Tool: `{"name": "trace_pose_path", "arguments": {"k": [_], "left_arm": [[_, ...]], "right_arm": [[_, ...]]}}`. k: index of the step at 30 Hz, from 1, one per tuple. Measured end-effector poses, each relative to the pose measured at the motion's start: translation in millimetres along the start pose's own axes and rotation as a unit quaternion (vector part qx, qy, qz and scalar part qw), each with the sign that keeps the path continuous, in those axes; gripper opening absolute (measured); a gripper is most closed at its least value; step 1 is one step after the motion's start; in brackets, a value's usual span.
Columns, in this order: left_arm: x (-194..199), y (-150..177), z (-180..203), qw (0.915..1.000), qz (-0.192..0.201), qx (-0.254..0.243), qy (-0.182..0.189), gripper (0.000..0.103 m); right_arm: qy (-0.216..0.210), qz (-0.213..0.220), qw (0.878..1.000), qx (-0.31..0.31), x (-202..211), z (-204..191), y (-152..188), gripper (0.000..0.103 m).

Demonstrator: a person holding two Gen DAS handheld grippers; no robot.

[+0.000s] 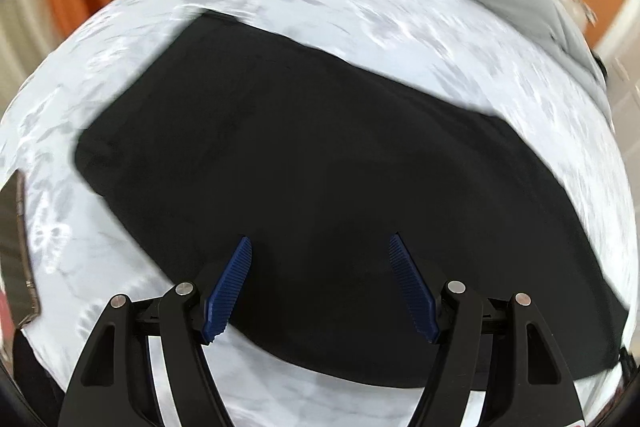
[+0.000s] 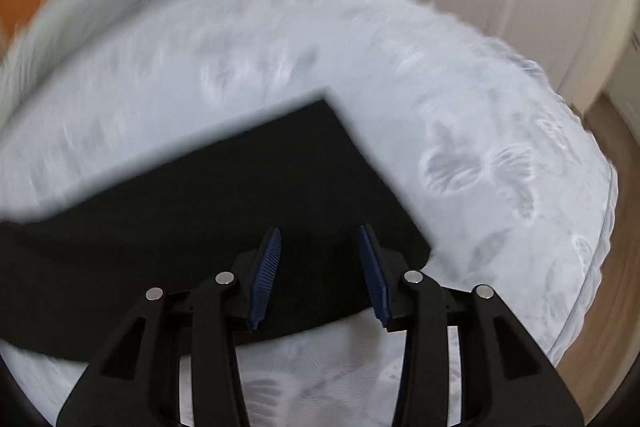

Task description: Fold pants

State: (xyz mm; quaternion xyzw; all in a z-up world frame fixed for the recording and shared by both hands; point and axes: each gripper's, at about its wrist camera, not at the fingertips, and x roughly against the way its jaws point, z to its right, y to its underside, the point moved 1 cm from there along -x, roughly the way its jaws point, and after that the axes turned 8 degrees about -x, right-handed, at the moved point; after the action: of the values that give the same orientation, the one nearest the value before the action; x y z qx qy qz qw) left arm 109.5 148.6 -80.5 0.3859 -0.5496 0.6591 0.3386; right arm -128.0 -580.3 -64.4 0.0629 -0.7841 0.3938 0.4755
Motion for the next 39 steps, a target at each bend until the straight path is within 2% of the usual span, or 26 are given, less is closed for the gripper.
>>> {"name": "trace_pose_path", "arguments": {"k": [1,2,4,7,11,15,16,20,21,22,23,24,25,27,29,31,32,33,36,37,39], "left_arm": [[3,-3,-15,0.9997,0.008,0.022,-0.005,0.072],[7,-5,-30,0.9988,0.015,0.045,-0.010,0.074],[9,-6,-58,0.9956,0.019,0.091,-0.014,0.074],[10,-1,-80,0.9924,0.013,0.123,0.004,0.074],[17,3,-67,0.9960,0.024,0.085,-0.015,0.074],[16,3,-49,0.9983,0.025,0.052,-0.008,0.074],[13,3,-44,0.9987,0.024,0.042,-0.012,0.074],[-4,-2,-35,0.9994,0.006,0.024,-0.025,0.074],[-8,-4,-33,0.9994,0.002,0.023,-0.026,0.075],[-13,-5,-30,0.9994,-0.003,0.019,-0.029,0.075],[-17,-7,-28,0.9993,-0.007,0.015,-0.035,0.075],[-21,-9,-25,0.9991,-0.008,0.012,-0.040,0.075],[-24,-10,-22,0.9988,-0.008,0.007,-0.049,0.075],[-27,-14,-17,0.9984,-0.007,0.001,-0.057,0.075],[-30,-17,-10,0.9983,-0.006,-0.008,-0.058,0.076],[-35,-18,-4,0.9974,-0.008,-0.021,-0.068,0.078],[-37,-17,0,0.9966,-0.008,-0.030,-0.077,0.079],[-39,-17,1,0.9959,-0.008,-0.038,-0.082,0.080],[-37,-16,2,0.9952,-0.008,-0.052,-0.082,0.080],[-36,-16,-1,0.9959,-0.008,-0.047,-0.078,0.080],[-32,-17,-8,0.9976,-0.005,-0.027,-0.064,0.080]], "right_arm": [[-0.006,0.008,1.000,-0.020,6,5,-3,0.057],[-0.002,0.011,0.999,-0.037,8,10,-4,0.058],[0.009,0.008,0.999,-0.049,6,20,-5,0.059],[-0.002,0.021,0.998,-0.051,2,27,-10,0.059],[-0.021,0.037,0.999,-0.023,-11,11,-25,0.059],[0.009,0.035,0.999,0.004,-39,-8,-31,0.062],[0.015,0.035,0.999,0.007,-46,-11,-32,0.065],[0.039,0.016,0.999,0.023,-83,-22,-40,0.066],[0.033,0.003,0.999,0.025,-91,-23,-40,0.063],[0.024,-0.006,0.999,0.026,-96,-24,-40,0.049],[0.014,-0.006,1.000,0.025,-96,-25,-45,0.042],[-0.005,-0.010,1.000,0.019,-93,-27,-50,0.014],[-0.024,0.001,1.000,0.009,-85,-27,-57,0.011],[-0.023,0.039,0.999,0.017,-73,-30,-66,0.010],[-0.006,0.033,0.999,0.014,-87,-25,-65,0.012],[0.024,0.013,1.000,0.015,-104,-19,-55,0.031],[0.022,0.022,0.999,0.013,-101,-17,-53,0.033],[0.026,0.028,0.999,0.009,-94,-16,-55,0.043],[0.021,0.062,0.998,-0.022,-58,-8,-65,0.051],[0.018,0.070,0.997,-0.038,-46,-2,-65,0.057],[0.021,0.070,0.995,-0.072,-23,18,-58,0.061]]}}
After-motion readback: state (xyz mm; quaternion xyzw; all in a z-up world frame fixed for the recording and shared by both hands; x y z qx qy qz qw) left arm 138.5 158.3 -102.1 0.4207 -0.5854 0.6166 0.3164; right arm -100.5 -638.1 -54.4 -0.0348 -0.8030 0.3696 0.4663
